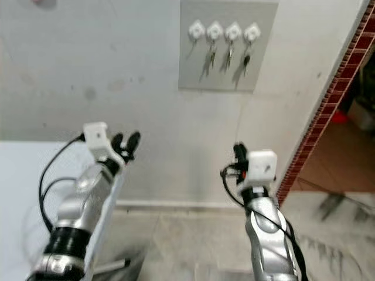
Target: Hang keys on a hook
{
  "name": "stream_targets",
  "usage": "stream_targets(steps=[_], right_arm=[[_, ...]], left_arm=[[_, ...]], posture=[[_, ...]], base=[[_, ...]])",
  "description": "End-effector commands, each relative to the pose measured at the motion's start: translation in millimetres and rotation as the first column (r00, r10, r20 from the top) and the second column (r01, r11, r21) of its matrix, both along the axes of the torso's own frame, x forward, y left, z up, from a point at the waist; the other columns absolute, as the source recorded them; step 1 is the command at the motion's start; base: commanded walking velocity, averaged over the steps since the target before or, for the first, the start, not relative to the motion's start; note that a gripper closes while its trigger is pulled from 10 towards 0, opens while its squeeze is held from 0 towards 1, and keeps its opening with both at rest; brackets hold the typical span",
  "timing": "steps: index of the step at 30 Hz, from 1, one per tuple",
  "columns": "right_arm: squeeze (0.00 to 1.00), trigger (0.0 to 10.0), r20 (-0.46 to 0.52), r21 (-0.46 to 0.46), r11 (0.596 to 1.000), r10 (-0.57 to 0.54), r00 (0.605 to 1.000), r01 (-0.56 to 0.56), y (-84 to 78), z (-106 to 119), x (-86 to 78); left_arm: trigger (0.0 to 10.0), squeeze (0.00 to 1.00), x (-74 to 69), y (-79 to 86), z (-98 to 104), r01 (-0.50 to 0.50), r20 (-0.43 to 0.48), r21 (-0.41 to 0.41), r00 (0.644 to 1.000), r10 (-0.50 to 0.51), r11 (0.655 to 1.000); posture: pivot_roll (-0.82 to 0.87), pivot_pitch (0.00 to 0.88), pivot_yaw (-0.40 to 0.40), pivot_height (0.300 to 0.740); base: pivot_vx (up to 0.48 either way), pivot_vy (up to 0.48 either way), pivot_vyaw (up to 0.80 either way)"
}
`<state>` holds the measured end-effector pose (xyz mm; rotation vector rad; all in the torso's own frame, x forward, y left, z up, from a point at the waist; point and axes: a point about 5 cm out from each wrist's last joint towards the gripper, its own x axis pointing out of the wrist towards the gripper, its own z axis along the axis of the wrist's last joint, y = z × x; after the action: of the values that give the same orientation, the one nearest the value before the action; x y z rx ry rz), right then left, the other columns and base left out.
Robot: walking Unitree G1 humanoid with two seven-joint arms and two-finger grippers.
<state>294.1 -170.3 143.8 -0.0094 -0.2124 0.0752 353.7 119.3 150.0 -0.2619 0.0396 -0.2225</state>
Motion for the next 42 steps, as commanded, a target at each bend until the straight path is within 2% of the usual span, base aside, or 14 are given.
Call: stream_targets(steps=[1, 4, 6, 12, 42], right_arm=[[0.00, 10.0, 0.009, 0.000, 1.000, -0.010, 1.000, 0.010, -0.7, 2.1, -0.1], [0.00, 10.0, 0.008, 0.004, 1.000, -0.015, 1.000, 0.015, -0.8, 2.0, -0.3], [0.00, 10.0, 0.012, 0.020, 0.999, -0.033, 0.999, 0.032, -1.3, 1.9, -0.9], [0.00, 10.0, 0.016, 0.037, 0.998, -0.046, 0.999, 0.046, -1.1, 2.9, -0.6], [0.00, 10.0, 0.011, 0.041, 0.998, -0.038, 0.999, 0.037, 4.0, 1.7, -2.6]], left_arm=[[10.0, 0.00, 1.6, 1.4, 0.2, -0.005, -0.005, 0.020, 1.000, 0.006, 1.000], [10.0, 0.00, 1.3, 1.5, 1.3, -0.005, 0.006, 0.016, 1.000, 0.005, 1.000], [10.0, 0.00, 1.2, 1.0, 2.7, 0.007, 0.026, 0.075, 1.000, -0.009, 0.997], [10.0, 0.00, 1.0, -0.9, 3.8, 0.024, 0.036, 0.094, 0.999, -0.027, 0.995], [10.0, 0.00, 1.6, -3.7, 0.8, 0.037, 0.018, 0.094, 0.999, -0.039, 0.995]], posture=[[-0.05, 0.000, 0.005, 0.740], [-0.05, 0.000, 0.005, 0.740], [-0.05, 0.000, 0.005, 0.740], [-0.05, 0.000, 0.005, 0.740], [-0.06, 0.000, 0.005, 0.740]], base=[[0.000, 0.000, 0.00], [0.000, 0.000, 0.00], [0.000, 0.000, 0.00], [0.000, 0.000, 0.00], [0.301, 0.000, 0.00]])
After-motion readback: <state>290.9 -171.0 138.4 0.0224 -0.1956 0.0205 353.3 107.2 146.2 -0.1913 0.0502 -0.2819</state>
